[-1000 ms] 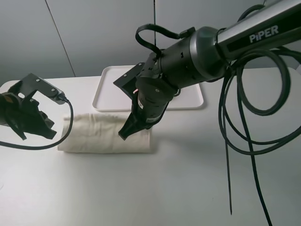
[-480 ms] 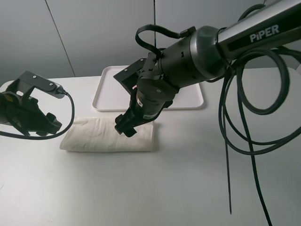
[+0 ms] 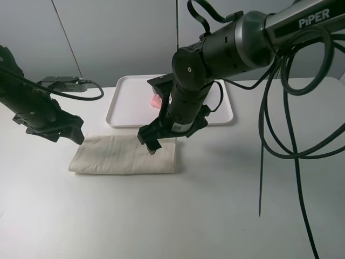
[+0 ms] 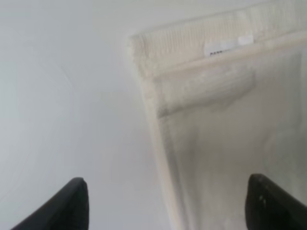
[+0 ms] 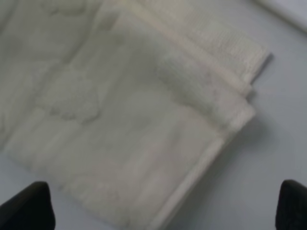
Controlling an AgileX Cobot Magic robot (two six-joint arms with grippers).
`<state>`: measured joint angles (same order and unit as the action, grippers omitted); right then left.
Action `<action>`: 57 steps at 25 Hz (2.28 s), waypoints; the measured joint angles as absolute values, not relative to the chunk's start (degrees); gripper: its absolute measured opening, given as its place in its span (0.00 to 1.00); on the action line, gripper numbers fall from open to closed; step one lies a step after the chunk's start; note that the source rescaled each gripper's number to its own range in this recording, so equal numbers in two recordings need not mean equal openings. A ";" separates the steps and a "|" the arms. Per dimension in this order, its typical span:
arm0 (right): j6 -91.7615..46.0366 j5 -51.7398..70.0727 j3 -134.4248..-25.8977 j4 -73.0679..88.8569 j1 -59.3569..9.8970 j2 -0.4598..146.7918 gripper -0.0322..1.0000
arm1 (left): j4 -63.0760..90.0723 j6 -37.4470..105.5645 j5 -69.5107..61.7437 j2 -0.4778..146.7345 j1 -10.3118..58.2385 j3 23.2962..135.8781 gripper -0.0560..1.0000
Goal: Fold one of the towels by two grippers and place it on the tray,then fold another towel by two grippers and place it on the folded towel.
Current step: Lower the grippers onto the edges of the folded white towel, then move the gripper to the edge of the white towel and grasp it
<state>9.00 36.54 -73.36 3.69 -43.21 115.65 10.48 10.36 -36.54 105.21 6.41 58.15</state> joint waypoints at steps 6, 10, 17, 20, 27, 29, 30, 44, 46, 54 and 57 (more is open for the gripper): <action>6.87 37.59 -73.36 5.12 -43.14 115.65 1.00 | 8.63 2.78 -39.64 108.94 6.41 60.77 0.90; 6.64 37.56 -73.36 5.26 -43.14 115.65 1.00 | 6.41 0.00 -40.78 111.13 6.41 61.31 0.90; 6.49 37.56 -73.36 5.38 -43.14 115.65 1.00 | 5.23 -1.97 -41.02 113.32 6.41 61.31 0.90; 6.39 37.56 -73.36 6.24 -43.14 115.65 1.00 | 4.67 -2.97 -41.02 114.19 6.41 61.31 0.90; 6.39 38.05 -73.40 6.75 -43.14 117.40 1.00 | 3.11 -5.32 -41.15 115.46 6.41 61.36 0.90; 6.50 37.94 -73.40 6.87 -42.91 118.24 1.00 | 2.79 -5.59 -41.27 115.46 6.41 61.45 0.90; 6.67 37.94 -73.51 7.11 -42.51 118.48 1.00 | 2.68 -5.69 -41.37 115.46 6.41 61.45 0.90; 6.90 39.57 -80.73 11.51 -38.95 125.00 1.00 | 2.46 -5.81 -41.59 115.46 6.41 61.45 0.90; 6.90 40.26 -81.32 11.62 -38.95 126.42 1.00 | 2.46 -5.81 -41.59 115.46 6.41 61.45 0.90; 6.79 40.40 -81.69 11.47 -38.95 127.11 0.96 | 2.46 -5.81 -41.59 115.46 6.41 61.45 0.90; 6.79 40.28 -82.07 11.11 -39.98 127.62 0.91 | 2.33 -5.81 -41.59 115.46 6.41 61.45 0.90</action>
<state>6.79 40.28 -82.07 11.11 -39.98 127.62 2.33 -5.81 -41.59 115.46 6.41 61.45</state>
